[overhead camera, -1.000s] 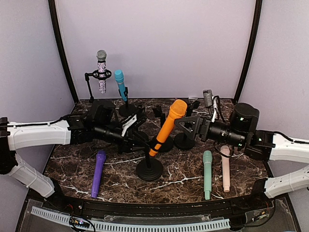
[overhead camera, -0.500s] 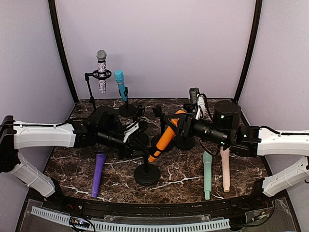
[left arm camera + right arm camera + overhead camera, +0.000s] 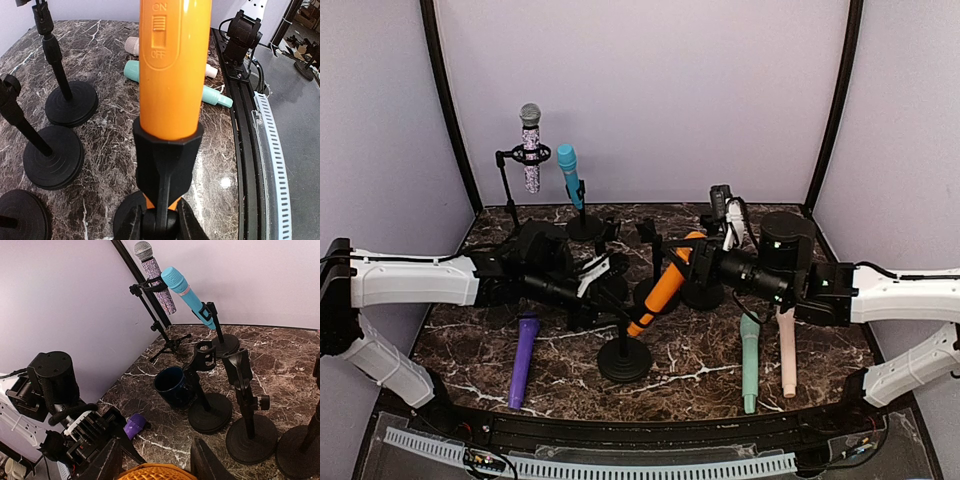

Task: Remove the microphone from the stand
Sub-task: Hold the microphone from the microphone stand, then remove the microphone from the microphone stand.

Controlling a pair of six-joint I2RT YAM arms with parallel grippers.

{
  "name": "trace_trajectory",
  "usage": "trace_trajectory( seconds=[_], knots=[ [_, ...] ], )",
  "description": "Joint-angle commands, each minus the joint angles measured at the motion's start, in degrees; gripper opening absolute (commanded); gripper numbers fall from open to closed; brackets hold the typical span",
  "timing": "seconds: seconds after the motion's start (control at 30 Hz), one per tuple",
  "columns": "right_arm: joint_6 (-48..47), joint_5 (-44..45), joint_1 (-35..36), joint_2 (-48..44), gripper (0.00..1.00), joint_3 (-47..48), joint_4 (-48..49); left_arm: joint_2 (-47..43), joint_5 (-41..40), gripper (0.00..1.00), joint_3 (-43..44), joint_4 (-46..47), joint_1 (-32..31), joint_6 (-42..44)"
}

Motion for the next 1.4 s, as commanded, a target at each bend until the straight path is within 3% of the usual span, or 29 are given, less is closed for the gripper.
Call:
trace_trajectory(
  seconds=[0.0,0.23,0.37,0.7,0.93,1.2,1.37],
  knots=[
    [-1.9,-4.1,0.5,-2.2,0.0,-2.0,4.8,0.5,-0.2,0.0,1.4,2.1,-0.3,2.6],
    [-6.0,-16.0,-0.4,-2.1,0.0,-2.0,5.1,1.2,-0.1,0.0,1.9,1.0,-0.7,3.5],
    [-5.7,-18.6,-1.3,-2.0,0.0,-2.0,4.7,1.5,-1.0,0.0,2.0,0.3,-1.0,4.2],
    [2.0,-4.5,-1.9,-2.1,0.0,0.4,-0.8,3.0,-3.2,0.0,2.8,0.0,-2.0,5.0],
    [8.8,5.9,-1.9,-1.5,0.0,5.1,-12.1,3.4,-4.1,0.0,3.2,-1.5,-2.8,5.5],
    [11.4,8.6,-2.0,-2.4,0.0,6.1,-16.2,4.0,-5.1,0.0,3.5,-2.1,-3.7,6.0],
    [6.4,5.2,-1.9,-3.7,0.0,4.6,-12.6,4.5,-5.9,0.0,3.5,-2.6,-4.7,6.4]
  ],
)
